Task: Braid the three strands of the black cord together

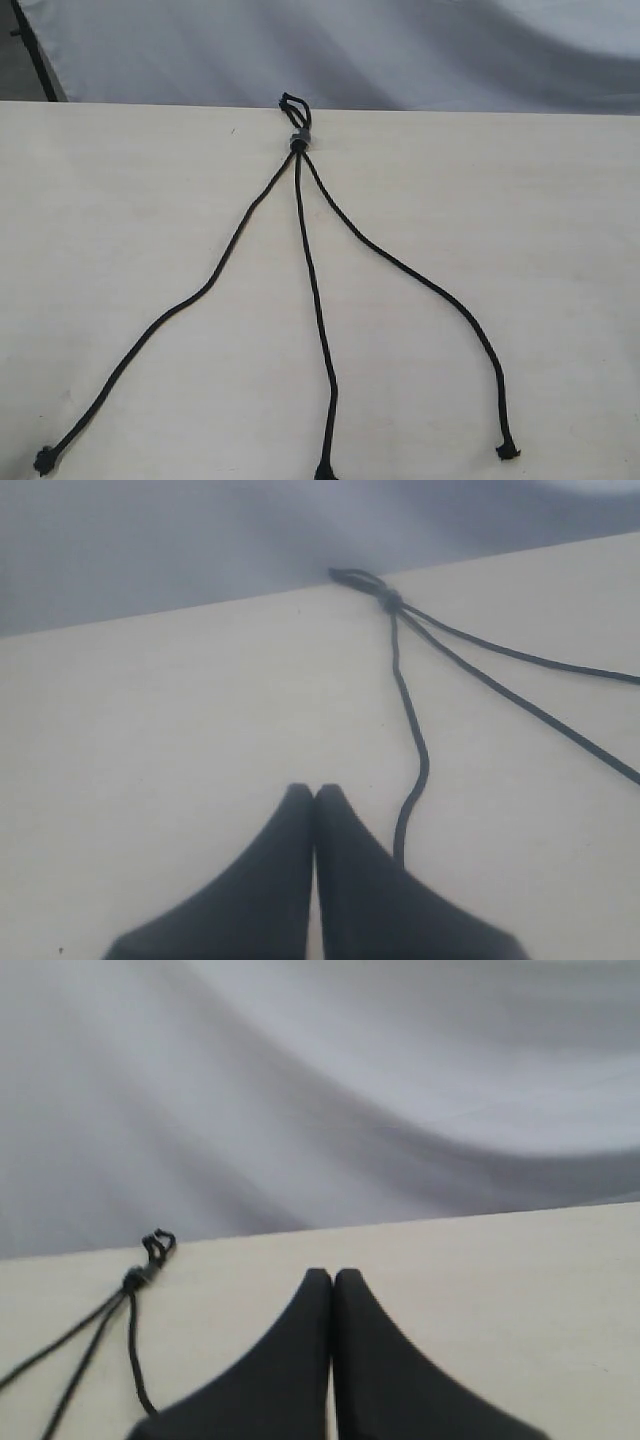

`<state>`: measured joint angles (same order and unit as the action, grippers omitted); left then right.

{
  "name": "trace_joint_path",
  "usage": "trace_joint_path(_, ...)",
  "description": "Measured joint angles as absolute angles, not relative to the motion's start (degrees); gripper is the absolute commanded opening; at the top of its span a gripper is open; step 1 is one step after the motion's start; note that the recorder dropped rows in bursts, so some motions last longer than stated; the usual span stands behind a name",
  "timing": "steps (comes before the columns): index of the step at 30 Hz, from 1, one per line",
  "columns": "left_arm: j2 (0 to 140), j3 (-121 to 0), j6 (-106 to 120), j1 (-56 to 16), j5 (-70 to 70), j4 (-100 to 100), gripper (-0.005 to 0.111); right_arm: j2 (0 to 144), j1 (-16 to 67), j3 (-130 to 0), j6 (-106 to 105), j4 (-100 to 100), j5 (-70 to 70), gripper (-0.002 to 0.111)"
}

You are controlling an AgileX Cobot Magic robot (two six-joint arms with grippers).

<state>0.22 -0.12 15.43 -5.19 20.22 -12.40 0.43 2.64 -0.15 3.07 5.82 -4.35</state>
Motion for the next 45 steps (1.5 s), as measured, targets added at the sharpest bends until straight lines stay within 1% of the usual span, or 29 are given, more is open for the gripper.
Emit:
trace_joint_path(9,0.2,-0.1,15.4,-5.2,20.2,-12.4,0.001,0.4,2.6,-0.1,7.0,16.9,5.2,0.0)
trace_joint_path(12,0.2,-0.1,15.4,-5.2,20.2,-12.4,0.001,0.4,2.6,-0.1,7.4,16.0,5.3,0.0)
trace_joint_path(17,0.2,-0.1,15.4,-5.2,20.2,-12.4,0.001,1.6,2.6,-2.9,6.7,15.3,1.2,0.0)
trace_joint_path(21,0.2,-0.1,15.4,-5.2,20.2,-12.4,0.001,8.3,2.6,-3.9,6.1,15.2,0.5,0.0)
trace_joint_path(26,0.2,-0.1,15.4,-5.2,20.2,-12.4,0.001,21.8,4.5,-5.1,5.6,15.2,-0.5,0.0)
trace_joint_path(29,0.2,-0.1,15.4,-5.2,20.2,-12.4,0.001,32.0,8.3,-7.4,4.7,15.2,-0.6,0.0)
trace_joint_path(32,0.2,-0.1,15.4,-5.2,20.2,-12.4,0.001,41.3,14.0,-10.4,4.1,15.2,-0.6,0.0)
trace_joint_path(37,0.2,-0.1,15.4,-5.2,20.2,-12.4,0.001,56.4,27.1,-16.4,3.8,15.2,0.0,0.0)
trace_joint_path(42,0.2,-0.1,15.4,-5.2,20.2,-11.6,0.001,69.8,37.5,-24.3,2.7,15.2,0.6,0.0)
trace_joint_path(44,0.2,-0.1,15.4,-5.2,20.2,-11.2,0.001,74.6,40.6,-28.0,2.0,15.2,0.5,0.002)
trace_joint_path(45,0.2,-0.1,15.4,-5.2,20.2,-11.1,0.001,76.4,41.5,-29.9,1.7,15.2,0.0,0.005)
